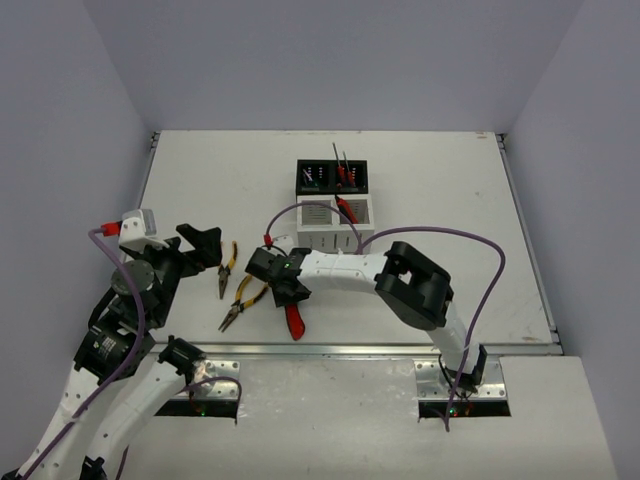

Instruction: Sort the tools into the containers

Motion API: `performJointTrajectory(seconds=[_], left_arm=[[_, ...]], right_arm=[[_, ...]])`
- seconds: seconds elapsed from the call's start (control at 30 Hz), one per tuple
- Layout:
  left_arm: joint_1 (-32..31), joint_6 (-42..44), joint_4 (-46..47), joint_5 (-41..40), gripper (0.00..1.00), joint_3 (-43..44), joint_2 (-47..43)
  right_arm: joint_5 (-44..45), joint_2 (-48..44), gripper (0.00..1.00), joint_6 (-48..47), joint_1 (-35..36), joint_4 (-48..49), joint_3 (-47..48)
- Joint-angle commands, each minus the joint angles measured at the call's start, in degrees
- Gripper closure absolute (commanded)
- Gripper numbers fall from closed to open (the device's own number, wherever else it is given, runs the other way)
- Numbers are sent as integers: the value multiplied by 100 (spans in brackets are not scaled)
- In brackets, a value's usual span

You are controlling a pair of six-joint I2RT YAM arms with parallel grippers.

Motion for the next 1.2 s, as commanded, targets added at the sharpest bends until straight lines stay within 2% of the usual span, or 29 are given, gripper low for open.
performJointTrajectory(seconds=[0.0,0.23,0.4,0.43,0.47,0.53,0.7,0.73,0.8,0.87,0.97,1.0,1.07,1.17], left_arm=[[-6,52,248,71,0,67,-31],[-7,64,257,103,0,65,2],[-6,64,257,103,0,67,11],[-6,64,257,103,0,67,3],[-6,64,257,103,0,67,-6],[-6,64,266,103,0,58,-7],[-6,103,314,212,0,49,45],[-6,117,326,229,0,49,79],[-6,125,308,261,0,49,166],[-6,125,305,266,0,53,199],[-6,133,319,286,0,31,187],[-6,134,333,288,0,31,187],[-6,161,363,361,0,9,224],[-6,178,380,451,0,9,297]], right_arm=[[-141,-331,98,-72,47,-113,-217],[-57,-1621,100,-1064,57,146,-114],[647,-2863,100,-2254,-390,454,-217],[721,-3068,100,-2402,-520,914,-364],[815,-3276,100,-2502,-682,954,-503],[1163,-3825,100,-2832,-1236,2003,-916],[1169,-4266,100,-4707,-2057,4906,-1927],[719,-4161,100,-4874,-2393,4933,-1846],[-1211,-4061,100,-5183,-2800,5041,-1892],[-1975,-4017,100,-5602,-3123,5236,-2072],[-3695,-3969,100,-5374,-3851,5376,-2299],[-3814,-3964,100,-5351,-3897,5462,-2310],[-5132,-3805,100,-5096,-4347,5721,-2434],[-6294,-3532,100,-5039,-4610,5744,-2389]])
